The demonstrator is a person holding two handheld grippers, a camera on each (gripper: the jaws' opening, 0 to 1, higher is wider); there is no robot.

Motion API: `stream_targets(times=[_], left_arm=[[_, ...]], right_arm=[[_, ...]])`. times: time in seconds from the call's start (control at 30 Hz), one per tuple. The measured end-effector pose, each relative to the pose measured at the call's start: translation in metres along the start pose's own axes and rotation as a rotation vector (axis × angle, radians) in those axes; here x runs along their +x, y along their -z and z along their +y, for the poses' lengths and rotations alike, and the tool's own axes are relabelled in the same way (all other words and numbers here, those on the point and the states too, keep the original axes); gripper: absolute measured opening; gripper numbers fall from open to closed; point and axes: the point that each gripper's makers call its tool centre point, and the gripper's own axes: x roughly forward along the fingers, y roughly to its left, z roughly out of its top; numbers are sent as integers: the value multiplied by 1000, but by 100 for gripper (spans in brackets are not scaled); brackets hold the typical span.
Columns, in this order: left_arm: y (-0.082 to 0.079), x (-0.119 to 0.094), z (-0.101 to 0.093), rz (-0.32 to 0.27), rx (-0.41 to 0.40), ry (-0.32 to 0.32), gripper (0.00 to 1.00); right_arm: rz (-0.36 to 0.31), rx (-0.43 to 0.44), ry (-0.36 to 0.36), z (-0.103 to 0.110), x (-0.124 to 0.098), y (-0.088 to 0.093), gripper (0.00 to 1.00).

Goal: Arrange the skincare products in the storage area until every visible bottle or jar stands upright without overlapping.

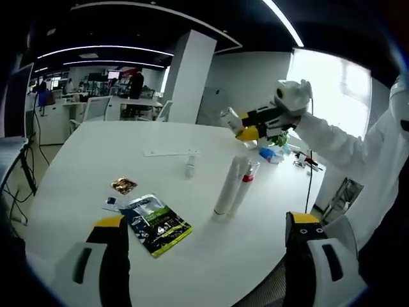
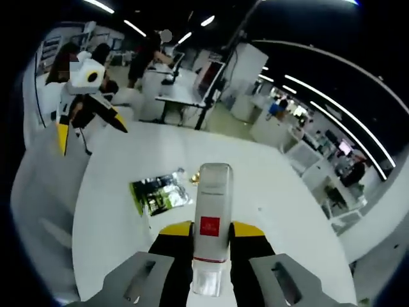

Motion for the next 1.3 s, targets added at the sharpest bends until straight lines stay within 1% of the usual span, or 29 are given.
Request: stream_targets(times=[0.17,0.3,0.37,0.43,0.63,0.7,0.8,0.87,0.93,1.03,1.17,1.23,1.3], left_arm=[[-1,-2,-4,2,7,20,95],[-8,-5,-7,-10,21,28,95],[-11,-6,-9,-18,32,36,94],[-13,-7,-12,-18,38,44,93],[-15,-8,-15,-18,51,64,92],[-16,-8,-17,-15,51,73,91],[-17,-8,-22,-15,68,100,90],[-18,-8,-24,-14,72,111,88],[-18,-7,-28,-8,70,135,84],[-15,-3,-36,8,75,172,82],[-13,0,-40,16,80,202,79],[-13,2,-46,19,70,234,75],[-12,2,-49,27,72,248,74]], right_arm=[[-7,-29,-3,14,-10,-11,13],[-5,-68,-10,25,-14,-17,13],[-11,-60,-18,31,-16,-21,13],[-15,-74,-20,37,-18,-23,13],[-25,-104,-50,67,-20,-34,13],[-28,-109,-57,69,-17,-33,13],[-22,-121,-60,80,-17,-32,13],[-23,-114,-67,87,-17,-32,13],[-22,-116,-69,95,-17,-31,13],[-16,-116,-77,107,-15,-28,13],[-9,-129,-97,116,-12,-25,13],[-7,-138,-100,114,-11,-25,13],[-5,-140,-107,114,-11,-25,13]])
